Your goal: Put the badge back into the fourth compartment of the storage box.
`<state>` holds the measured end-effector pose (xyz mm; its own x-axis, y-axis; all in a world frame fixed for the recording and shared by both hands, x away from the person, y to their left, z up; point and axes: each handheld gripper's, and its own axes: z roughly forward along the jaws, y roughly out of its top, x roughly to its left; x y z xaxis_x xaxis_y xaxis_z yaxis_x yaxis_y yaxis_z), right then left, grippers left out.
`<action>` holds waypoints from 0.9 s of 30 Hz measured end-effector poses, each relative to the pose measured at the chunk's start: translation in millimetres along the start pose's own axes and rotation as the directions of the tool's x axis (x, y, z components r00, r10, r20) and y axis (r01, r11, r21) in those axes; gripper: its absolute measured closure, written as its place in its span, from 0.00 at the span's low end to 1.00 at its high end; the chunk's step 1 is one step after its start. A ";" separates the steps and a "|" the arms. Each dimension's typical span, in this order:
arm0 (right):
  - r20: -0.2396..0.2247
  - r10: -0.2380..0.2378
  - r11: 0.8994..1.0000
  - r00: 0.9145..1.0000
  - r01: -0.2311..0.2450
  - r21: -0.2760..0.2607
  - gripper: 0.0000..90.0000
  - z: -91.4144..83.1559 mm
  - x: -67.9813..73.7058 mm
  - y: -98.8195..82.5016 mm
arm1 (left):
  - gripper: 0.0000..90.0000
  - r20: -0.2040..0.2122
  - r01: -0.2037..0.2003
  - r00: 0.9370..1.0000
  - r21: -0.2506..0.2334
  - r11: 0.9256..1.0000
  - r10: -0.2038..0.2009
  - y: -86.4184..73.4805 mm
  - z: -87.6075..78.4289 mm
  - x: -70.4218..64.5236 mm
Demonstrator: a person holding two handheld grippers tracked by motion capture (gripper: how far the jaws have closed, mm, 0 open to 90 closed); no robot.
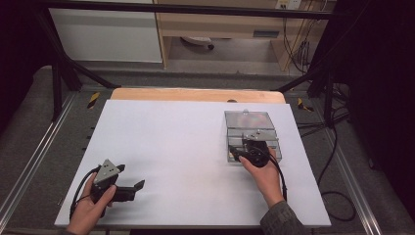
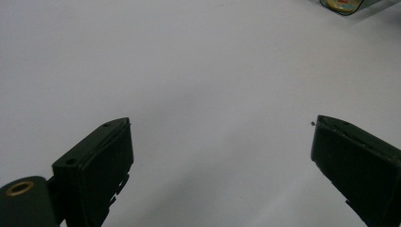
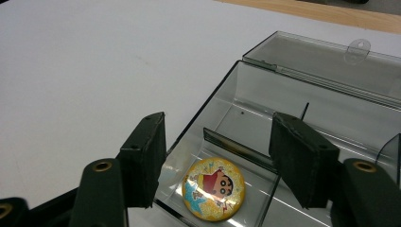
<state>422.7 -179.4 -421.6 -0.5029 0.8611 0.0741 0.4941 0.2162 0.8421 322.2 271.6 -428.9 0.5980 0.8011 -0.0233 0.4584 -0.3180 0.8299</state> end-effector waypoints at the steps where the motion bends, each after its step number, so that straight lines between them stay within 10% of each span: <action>1: -0.001 0.005 1.000 1.000 -0.005 -0.002 0.38 0.0 0.0 0.1 | 0.07 0.000 0.000 1.000 0.000 1.000 0.000 0.0 0.0 0.0; 14: 0.025 0.013 0.997 1.000 -0.011 -0.075 0.12 -1.6 1.9 3.9 | 0.07 0.001 0.002 1.000 -0.002 1.000 -0.002 0.2 -0.1 -0.1; 27: 0.011 -0.059 0.988 0.998 0.060 -0.141 0.09 -11.8 6.8 12.0 | 0.07 0.001 0.003 1.000 -0.003 1.000 -0.003 0.1 -0.1 0.1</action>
<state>416.9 -176.5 -404.7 -0.5234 0.8519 0.0185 0.3583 0.2003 0.9118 322.3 271.7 -428.8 0.5973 0.8016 -0.0259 0.4581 -0.3145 0.8314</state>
